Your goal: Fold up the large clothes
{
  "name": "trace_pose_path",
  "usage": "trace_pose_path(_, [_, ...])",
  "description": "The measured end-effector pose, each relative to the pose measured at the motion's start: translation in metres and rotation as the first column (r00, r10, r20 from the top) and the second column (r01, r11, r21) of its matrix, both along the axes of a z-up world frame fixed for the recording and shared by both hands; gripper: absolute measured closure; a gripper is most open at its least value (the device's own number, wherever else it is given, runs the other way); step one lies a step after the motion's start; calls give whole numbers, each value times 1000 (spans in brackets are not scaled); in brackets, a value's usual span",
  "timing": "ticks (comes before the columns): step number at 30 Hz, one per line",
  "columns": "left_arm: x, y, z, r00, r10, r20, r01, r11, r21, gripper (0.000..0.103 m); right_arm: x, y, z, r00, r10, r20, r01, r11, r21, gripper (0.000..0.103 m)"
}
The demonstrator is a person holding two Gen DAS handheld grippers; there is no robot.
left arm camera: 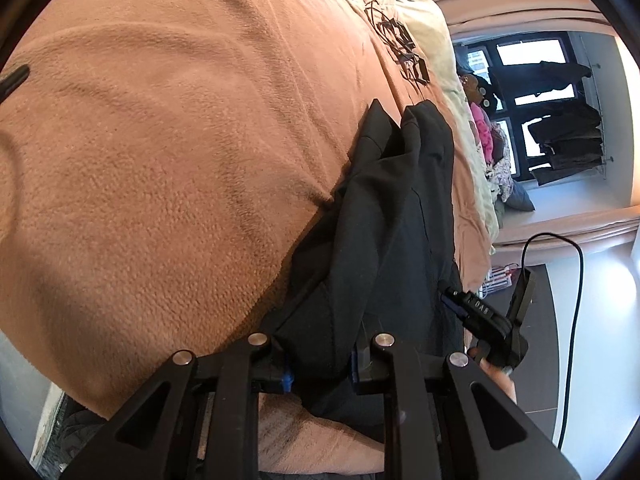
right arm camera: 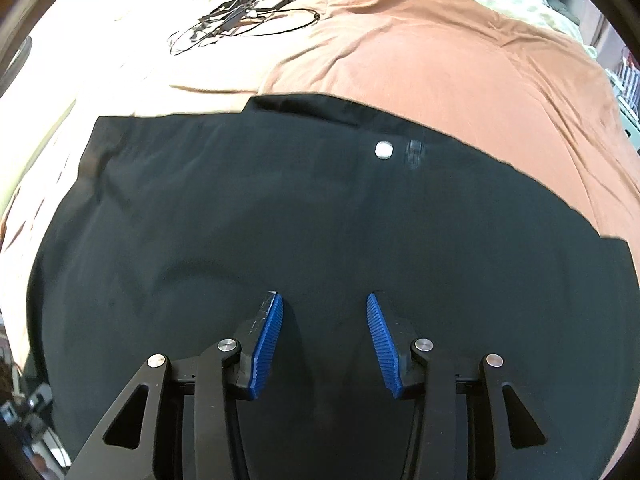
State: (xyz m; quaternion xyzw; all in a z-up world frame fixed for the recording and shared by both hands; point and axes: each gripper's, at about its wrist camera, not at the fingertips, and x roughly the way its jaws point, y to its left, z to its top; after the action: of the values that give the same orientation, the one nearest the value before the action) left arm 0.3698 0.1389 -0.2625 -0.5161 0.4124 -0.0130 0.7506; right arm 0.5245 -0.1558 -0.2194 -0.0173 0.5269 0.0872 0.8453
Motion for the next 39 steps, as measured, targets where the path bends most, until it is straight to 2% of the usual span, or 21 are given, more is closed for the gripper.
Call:
trace_pose_path(3, [-1, -1, 0, 1000, 9, -9, -9, 1000, 2, 83, 18, -3, 0, 1000, 7, 0, -7, 1000, 12, 58])
trace_pose_path(6, [0, -4, 0, 999, 26, -23, -26, 1000, 2, 83, 32, -1, -1, 1000, 3, 12, -3, 1000, 1, 64])
trace_pose_path(8, [1, -5, 0, 999, 36, -31, -36, 999, 4, 83, 42, -3, 1, 1000, -17, 20, 17, 1000, -3, 75])
trace_pose_path(9, [2, -5, 0, 999, 41, -35, -41, 999, 2, 83, 47, -5, 1, 999, -28, 24, 28, 1000, 1, 77])
trace_pose_path(13, [7, -6, -2, 998, 48, -37, -49, 999, -9, 83, 62, -18, 11, 997, -71, 23, 69, 995, 66, 78])
trace_pose_path(16, [6, -5, -4, 998, 49, -27, -50, 999, -12, 82, 45, -26, 30, 996, -69, 60, 64, 994, 90, 78])
trace_pose_path(18, [5, -5, -2, 999, 51, -15, -51, 999, -18, 82, 28, -34, 34, 996, -65, 55, 59, 993, 101, 78])
trace_pose_path(24, [-2, 1, 11, 997, 48, 54, -45, 997, -56, 89, -43, -38, 23, 1000, -26, -6, 27, 990, 136, 78])
trace_pose_path(28, [-1, -1, 36, 992, 22, 124, -15, 998, -63, 90, -89, -32, 8, 998, 7, -63, 4, 985, 170, 84])
trace_pose_path(31, [3, -6, 58, 985, -5, 173, 15, 998, -58, 90, -121, -27, -2, 996, 22, -87, -4, 980, 197, 84])
trace_pose_path(39, [15, -28, 107, 959, -86, 269, 96, 995, -24, 91, -199, -28, 0, 998, 19, -63, -1, 964, 266, 87])
